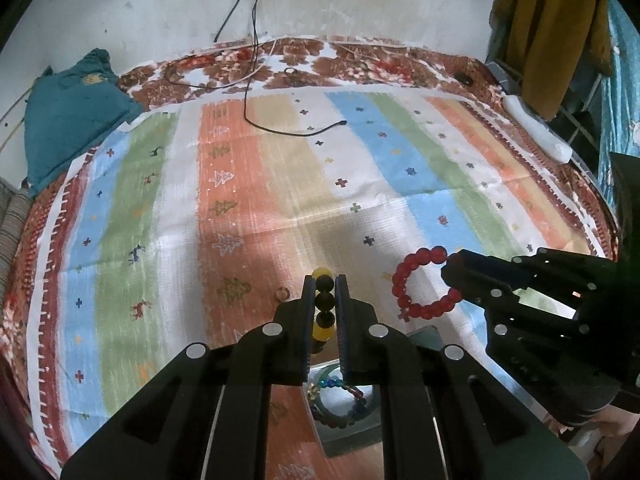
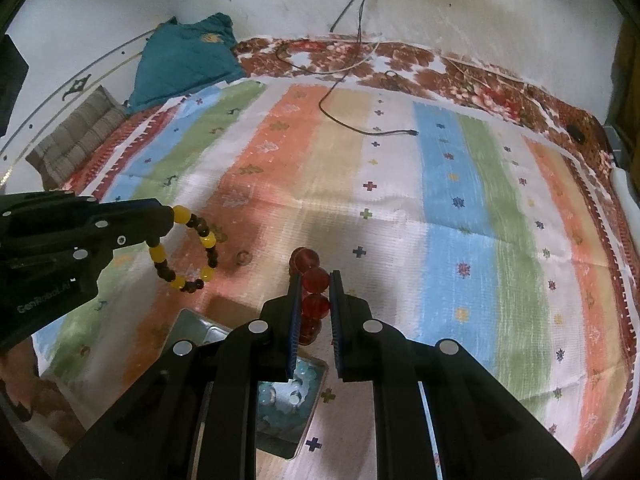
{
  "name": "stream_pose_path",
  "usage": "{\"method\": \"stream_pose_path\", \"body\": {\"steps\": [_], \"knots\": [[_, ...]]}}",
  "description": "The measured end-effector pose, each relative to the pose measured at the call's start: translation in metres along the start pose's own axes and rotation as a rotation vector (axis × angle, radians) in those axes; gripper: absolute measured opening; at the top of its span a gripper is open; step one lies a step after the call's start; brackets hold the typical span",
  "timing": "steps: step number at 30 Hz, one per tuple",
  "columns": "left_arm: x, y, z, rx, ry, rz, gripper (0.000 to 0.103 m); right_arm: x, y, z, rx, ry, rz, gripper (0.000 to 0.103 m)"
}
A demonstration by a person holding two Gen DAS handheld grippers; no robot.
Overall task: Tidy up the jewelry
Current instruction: 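Lift both held bracelets and carry them over the silver tin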
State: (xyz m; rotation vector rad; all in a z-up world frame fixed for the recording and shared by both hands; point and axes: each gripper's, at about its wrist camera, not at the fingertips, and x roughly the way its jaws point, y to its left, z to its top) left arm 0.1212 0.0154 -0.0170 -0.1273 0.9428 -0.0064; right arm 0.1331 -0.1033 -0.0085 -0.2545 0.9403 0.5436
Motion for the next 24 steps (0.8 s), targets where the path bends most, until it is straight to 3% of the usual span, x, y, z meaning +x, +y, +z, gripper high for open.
{"method": "stream_pose_path", "body": {"steps": [24], "knots": [[-0.041, -0.015, -0.038, 0.026, -0.067, -0.055, 0.009, -0.027, 0.009, -0.027, -0.02, -0.023, 0.031, 0.014]]}}
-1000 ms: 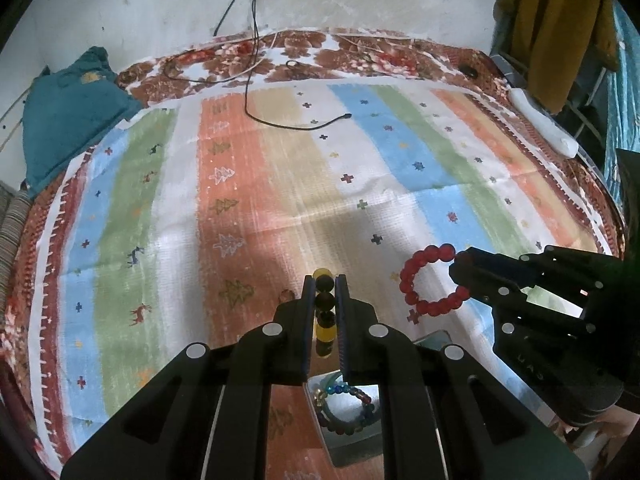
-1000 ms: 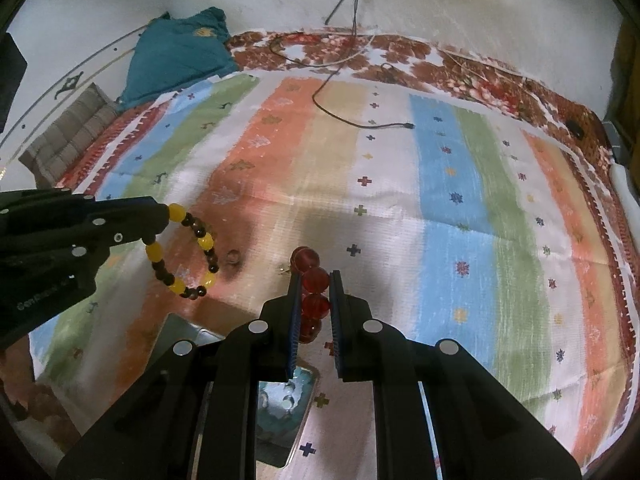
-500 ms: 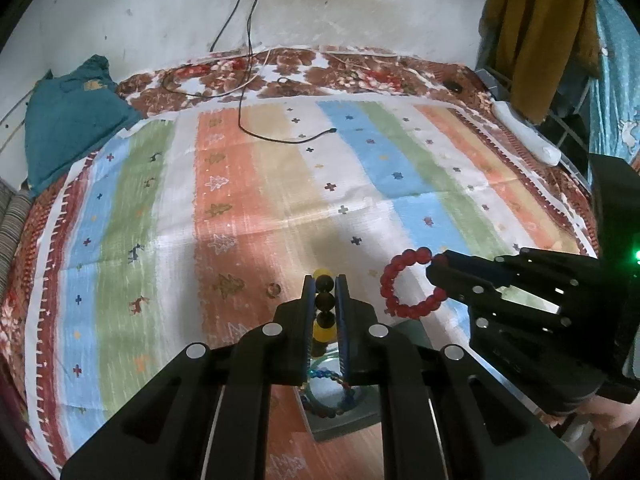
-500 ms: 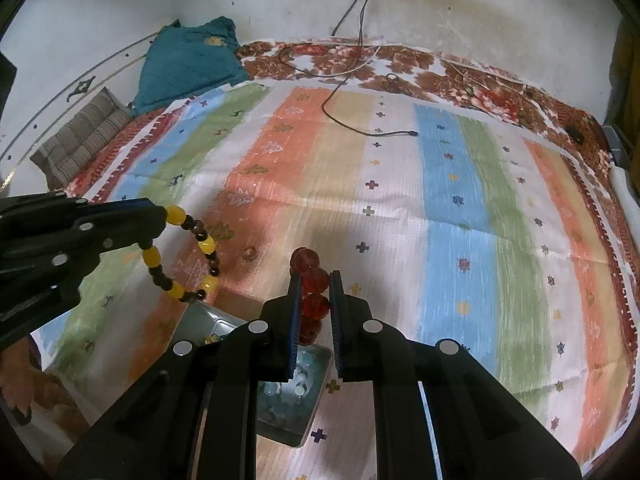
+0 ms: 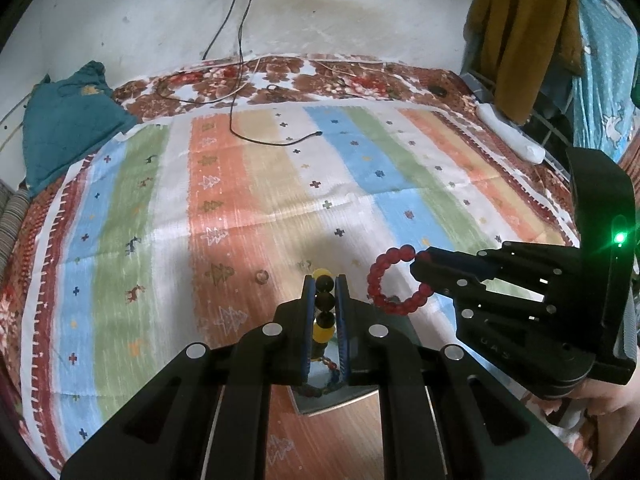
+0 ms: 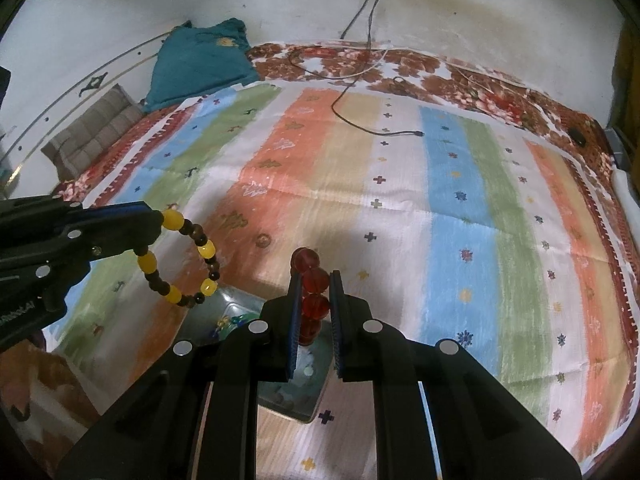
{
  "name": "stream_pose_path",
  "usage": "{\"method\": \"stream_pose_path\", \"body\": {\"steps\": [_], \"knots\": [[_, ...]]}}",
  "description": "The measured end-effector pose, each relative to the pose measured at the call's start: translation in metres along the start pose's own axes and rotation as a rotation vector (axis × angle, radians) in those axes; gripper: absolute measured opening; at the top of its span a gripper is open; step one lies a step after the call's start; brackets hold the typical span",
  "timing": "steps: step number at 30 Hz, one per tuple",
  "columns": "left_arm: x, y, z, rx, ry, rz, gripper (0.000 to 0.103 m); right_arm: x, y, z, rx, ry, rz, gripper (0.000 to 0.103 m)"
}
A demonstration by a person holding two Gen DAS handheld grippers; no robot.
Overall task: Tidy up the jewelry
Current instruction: 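Lift both held bracelets and carry them over the silver tin, then lower both bracelets into the tin and open both grippers, then move both grippers to the gold ring and gold charm on the cloth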
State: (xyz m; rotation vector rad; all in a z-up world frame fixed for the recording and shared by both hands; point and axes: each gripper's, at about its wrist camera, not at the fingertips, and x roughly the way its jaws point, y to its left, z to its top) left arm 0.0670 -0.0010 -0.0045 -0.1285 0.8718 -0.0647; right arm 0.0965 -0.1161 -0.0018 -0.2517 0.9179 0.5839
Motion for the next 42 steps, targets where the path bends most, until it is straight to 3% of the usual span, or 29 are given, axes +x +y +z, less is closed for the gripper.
{"method": "stream_pose_path", "body": {"steps": [22, 28, 30, 37, 42], "knots": [[-0.016, -0.005, -0.023, -0.002, -0.017, -0.029, 0.009, -0.016, 0.013, -0.025, -0.012, 0.011, 0.062, 0.014], [-0.015, 0.0, -0.025, -0.024, -0.001, -0.008, 0.011, -0.018, 0.013, -0.023, -0.009, -0.008, -0.006, 0.018], [-0.014, 0.002, -0.025, -0.035, 0.002, -0.003, 0.013, -0.019, 0.008, -0.022, 0.013, -0.006, 0.0, 0.029], [-0.012, 0.005, -0.021, -0.044, 0.014, 0.007, 0.036, -0.012, -0.002, -0.019, 0.039, 0.023, -0.001, 0.029], [-0.008, 0.015, -0.019, -0.056, 0.033, 0.008, 0.042, -0.006, -0.007, -0.014, 0.036, 0.042, 0.011, 0.034]]}}
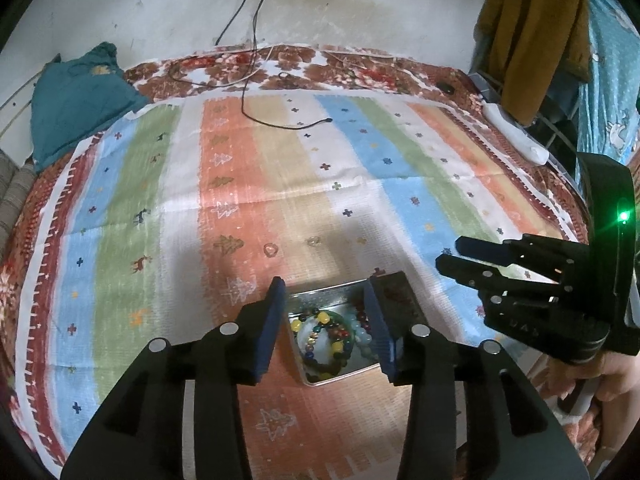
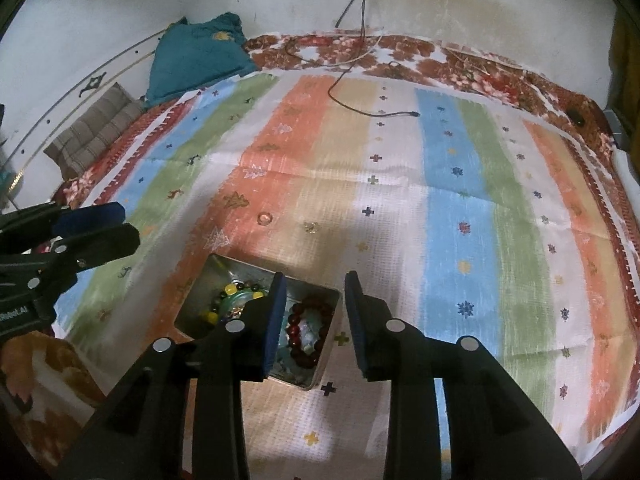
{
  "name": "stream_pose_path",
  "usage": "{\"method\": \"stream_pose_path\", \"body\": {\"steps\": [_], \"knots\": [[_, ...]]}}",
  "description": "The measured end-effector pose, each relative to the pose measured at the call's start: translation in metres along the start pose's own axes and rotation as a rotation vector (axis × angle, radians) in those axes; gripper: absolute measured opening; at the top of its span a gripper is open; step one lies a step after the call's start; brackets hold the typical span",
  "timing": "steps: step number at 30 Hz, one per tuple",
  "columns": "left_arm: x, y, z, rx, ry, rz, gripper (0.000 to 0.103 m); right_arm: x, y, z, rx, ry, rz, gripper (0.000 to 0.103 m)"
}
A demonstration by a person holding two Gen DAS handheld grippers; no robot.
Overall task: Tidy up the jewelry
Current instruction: 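Move both grippers to the gold ring and gold charm on the cloth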
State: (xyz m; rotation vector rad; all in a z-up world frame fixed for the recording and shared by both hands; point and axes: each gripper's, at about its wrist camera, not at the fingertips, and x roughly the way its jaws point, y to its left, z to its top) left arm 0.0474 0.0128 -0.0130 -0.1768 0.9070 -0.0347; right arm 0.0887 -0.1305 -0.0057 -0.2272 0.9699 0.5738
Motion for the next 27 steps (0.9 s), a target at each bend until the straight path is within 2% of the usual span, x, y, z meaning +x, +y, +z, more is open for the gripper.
{"method": "stream_pose_path", "body": {"steps": [4, 10, 13, 16, 27], "knots": [[0.007, 0.009, 0.002, -0.004, 0.028, 0.014, 0.047, 0.001, 0.004, 0.004, -0.034, 0.001, 0.037, 0.043], [0.017, 0.022, 0.003, -0.012, 0.066, 0.068, 0.05, 0.017, -0.002, 0.017, -0.043, 0.039, 0.052, 0.043], [0.021, 0.026, 0.004, -0.01, 0.079, 0.092, 0.057, 0.025, -0.002, 0.023, -0.08, 0.05, 0.048, 0.044], [0.028, 0.029, 0.008, 0.0, 0.094, 0.128, 0.057, 0.033, -0.003, 0.028, -0.109, 0.066, 0.075, 0.046], [0.059, 0.037, 0.02, 0.011, 0.162, 0.174, 0.057, 0.061, -0.007, 0.041, -0.176, 0.121, 0.109, 0.047]]}}
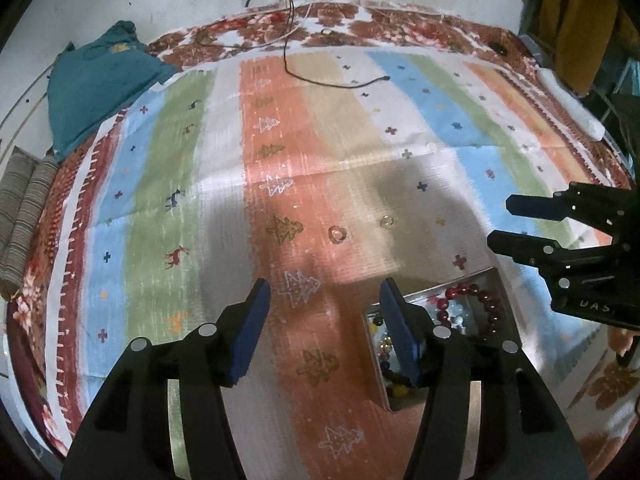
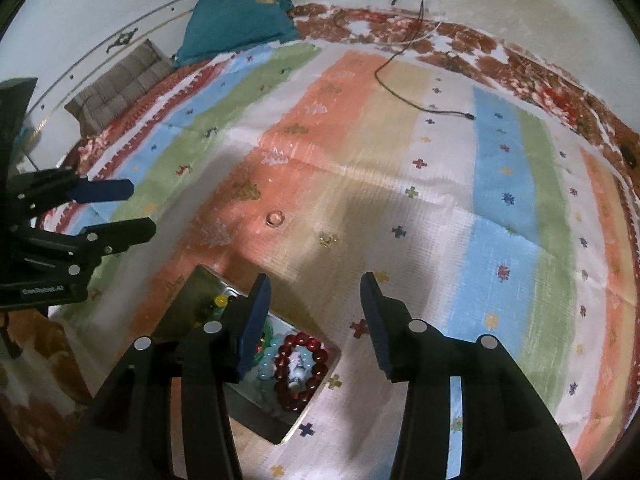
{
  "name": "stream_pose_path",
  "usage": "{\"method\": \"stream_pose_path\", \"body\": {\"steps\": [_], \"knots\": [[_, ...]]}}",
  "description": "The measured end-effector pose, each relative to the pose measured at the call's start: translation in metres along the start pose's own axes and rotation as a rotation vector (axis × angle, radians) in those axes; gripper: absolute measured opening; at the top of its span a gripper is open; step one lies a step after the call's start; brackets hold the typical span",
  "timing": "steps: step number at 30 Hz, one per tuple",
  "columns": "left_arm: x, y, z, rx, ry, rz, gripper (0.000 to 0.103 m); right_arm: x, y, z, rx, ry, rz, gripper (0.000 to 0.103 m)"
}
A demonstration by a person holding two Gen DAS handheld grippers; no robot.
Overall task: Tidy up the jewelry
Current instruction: 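Move both grippers to the gold ring and gold charm on the cloth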
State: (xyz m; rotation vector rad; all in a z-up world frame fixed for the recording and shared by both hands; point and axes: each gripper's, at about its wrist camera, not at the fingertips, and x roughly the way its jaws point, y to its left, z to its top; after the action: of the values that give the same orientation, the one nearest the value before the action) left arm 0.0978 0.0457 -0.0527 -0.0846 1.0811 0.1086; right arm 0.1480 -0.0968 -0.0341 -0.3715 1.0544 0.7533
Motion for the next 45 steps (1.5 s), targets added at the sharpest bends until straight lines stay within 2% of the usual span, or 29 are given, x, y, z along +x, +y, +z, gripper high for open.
{"method": "stream_pose_path", "body": {"steps": [6, 15, 22, 30, 45], "knots": [[0.02, 0.004, 0.009, 0.013, 0.045, 0.026, 0.057, 0.019, -0.01, 0.007, -0.005, 0.034, 0.003, 0.047], [0.047, 0.008, 0.024, -0.001, 0.094, 0.016, 0.057, 0.04, -0.01, 0.017, -0.02, 0.061, 0.004, 0.047], [0.067, 0.013, 0.034, -0.044, 0.123, -0.026, 0.057, 0.057, -0.004, 0.022, -0.059, 0.067, 0.018, 0.047], [0.089, 0.015, 0.041, -0.05, 0.143, -0.016, 0.057, 0.079, -0.011, 0.026, -0.057, 0.096, 0.015, 0.047], [0.121, 0.011, 0.053, -0.031, 0.193, -0.046, 0.056, 0.108, -0.01, 0.039, -0.082, 0.14, 0.042, 0.047]]}}
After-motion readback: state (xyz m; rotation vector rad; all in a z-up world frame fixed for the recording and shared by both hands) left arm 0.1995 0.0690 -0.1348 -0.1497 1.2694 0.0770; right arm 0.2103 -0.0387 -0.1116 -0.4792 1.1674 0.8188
